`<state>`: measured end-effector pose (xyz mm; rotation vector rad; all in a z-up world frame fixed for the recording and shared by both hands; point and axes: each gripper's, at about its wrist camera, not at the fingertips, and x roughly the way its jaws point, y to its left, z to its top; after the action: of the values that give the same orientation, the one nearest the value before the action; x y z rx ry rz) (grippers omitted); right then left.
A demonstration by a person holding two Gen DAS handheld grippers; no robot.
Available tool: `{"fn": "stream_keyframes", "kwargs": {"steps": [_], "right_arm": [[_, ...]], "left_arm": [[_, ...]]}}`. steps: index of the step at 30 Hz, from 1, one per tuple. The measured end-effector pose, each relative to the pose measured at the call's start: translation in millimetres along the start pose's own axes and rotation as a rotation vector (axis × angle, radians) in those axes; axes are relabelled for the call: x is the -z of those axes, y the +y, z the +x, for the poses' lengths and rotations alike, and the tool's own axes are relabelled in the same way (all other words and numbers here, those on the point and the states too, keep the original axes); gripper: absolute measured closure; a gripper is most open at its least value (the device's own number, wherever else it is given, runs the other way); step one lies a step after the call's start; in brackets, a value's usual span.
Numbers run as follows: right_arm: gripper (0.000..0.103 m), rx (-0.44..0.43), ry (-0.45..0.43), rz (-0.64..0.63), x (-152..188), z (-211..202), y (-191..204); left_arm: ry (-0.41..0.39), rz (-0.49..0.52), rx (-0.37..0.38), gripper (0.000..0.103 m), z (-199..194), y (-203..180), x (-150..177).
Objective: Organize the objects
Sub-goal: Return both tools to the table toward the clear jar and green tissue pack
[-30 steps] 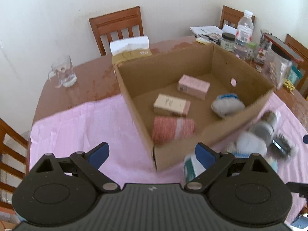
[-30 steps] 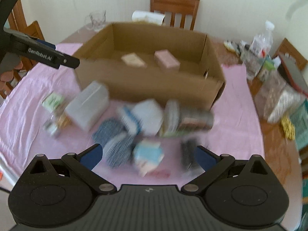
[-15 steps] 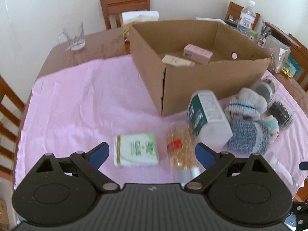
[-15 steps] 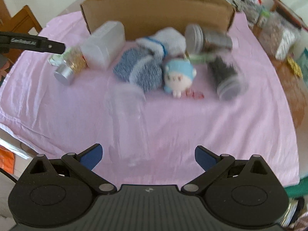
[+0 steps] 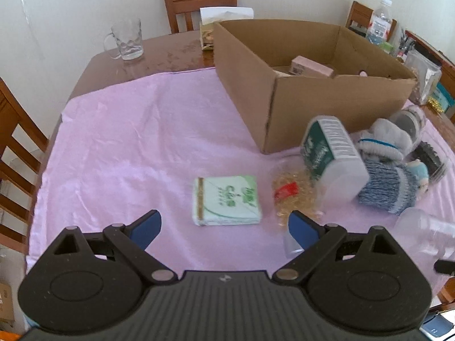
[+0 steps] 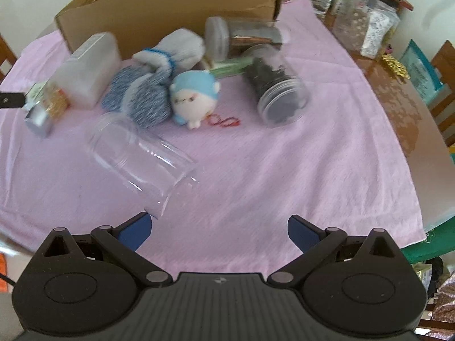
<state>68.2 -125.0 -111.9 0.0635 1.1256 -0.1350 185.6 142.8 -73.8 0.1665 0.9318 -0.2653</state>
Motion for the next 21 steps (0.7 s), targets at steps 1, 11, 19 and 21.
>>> {"fn": "stream_keyframes", "kwargs": {"steps": [1,11,19,21], "right_arm": [[0.000,0.007,-0.004,0.003,-2.4,2.0,-0.6],[0.000,0.011,-0.047,0.009,-19.3,14.7,2.5],[0.000,-0.081,-0.053,0.026,-17.0,8.0,4.3],[0.000,-0.118,-0.060,0.029,-18.2,5.7,5.6]], "left_arm": [[0.001,0.001,-0.017,0.007,1.5,2.5,0.0],[0.021,0.049,-0.036,0.007,35.0,2.1,-2.9],[0.056,0.043,-0.018,0.007,55.7,1.9,-5.1],[0.058,0.027,-0.015,0.006,57.2,5.1,-6.2]]}}
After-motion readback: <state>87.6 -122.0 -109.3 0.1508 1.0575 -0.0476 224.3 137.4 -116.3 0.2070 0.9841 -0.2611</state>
